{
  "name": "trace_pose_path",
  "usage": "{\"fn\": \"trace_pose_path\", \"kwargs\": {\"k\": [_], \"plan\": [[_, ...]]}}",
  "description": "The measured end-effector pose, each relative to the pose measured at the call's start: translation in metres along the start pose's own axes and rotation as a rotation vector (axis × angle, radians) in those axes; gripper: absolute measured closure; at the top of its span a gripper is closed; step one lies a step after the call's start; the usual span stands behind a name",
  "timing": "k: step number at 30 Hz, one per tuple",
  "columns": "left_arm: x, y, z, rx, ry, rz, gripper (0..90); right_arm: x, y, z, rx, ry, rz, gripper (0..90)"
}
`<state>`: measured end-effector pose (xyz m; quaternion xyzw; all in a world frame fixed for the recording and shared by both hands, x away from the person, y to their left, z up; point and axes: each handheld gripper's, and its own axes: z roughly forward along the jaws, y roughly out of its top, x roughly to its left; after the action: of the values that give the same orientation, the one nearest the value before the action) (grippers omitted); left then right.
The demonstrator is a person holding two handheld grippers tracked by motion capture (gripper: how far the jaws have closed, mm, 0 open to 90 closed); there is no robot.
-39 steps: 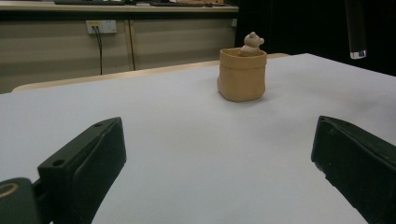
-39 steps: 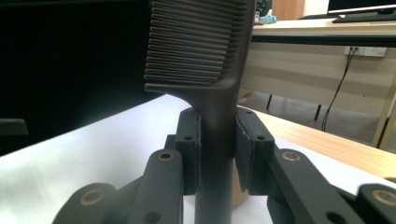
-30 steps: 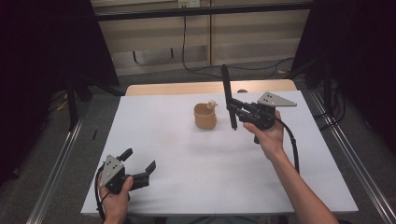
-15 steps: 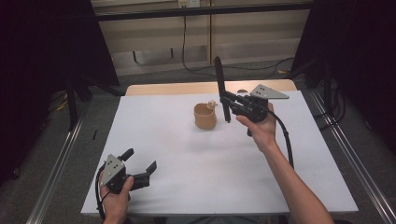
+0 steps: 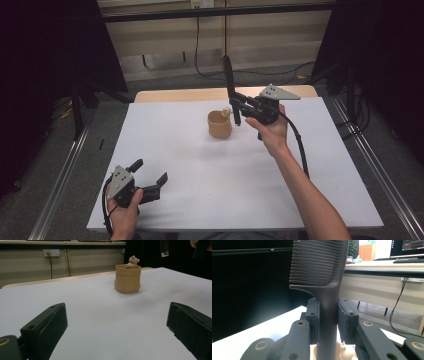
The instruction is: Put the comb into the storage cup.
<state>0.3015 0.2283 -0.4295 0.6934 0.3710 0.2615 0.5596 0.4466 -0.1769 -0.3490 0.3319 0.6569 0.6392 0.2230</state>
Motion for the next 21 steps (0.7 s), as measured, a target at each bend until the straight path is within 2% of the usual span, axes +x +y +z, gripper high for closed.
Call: {"fn": "trace_pose_path", "kwargs": {"k": [5,16,21], "plan": [[0.0,0.0,0.0,0.0,-0.001,-0.002,3.3,-0.002,0.0,0.009,0.007,-0.01,0.009,72.4],[0.0,0.0,-0.001,-0.001,-0.004,0.004,3.3,0.002,0.004,0.027,0.01,-0.015,-0.029,72.3],[0.001,0.001,-0.001,-0.003,-0.007,0.005,3.3,0.002,0.005,0.034,0.007,-0.003,-0.026,72.3]]}}
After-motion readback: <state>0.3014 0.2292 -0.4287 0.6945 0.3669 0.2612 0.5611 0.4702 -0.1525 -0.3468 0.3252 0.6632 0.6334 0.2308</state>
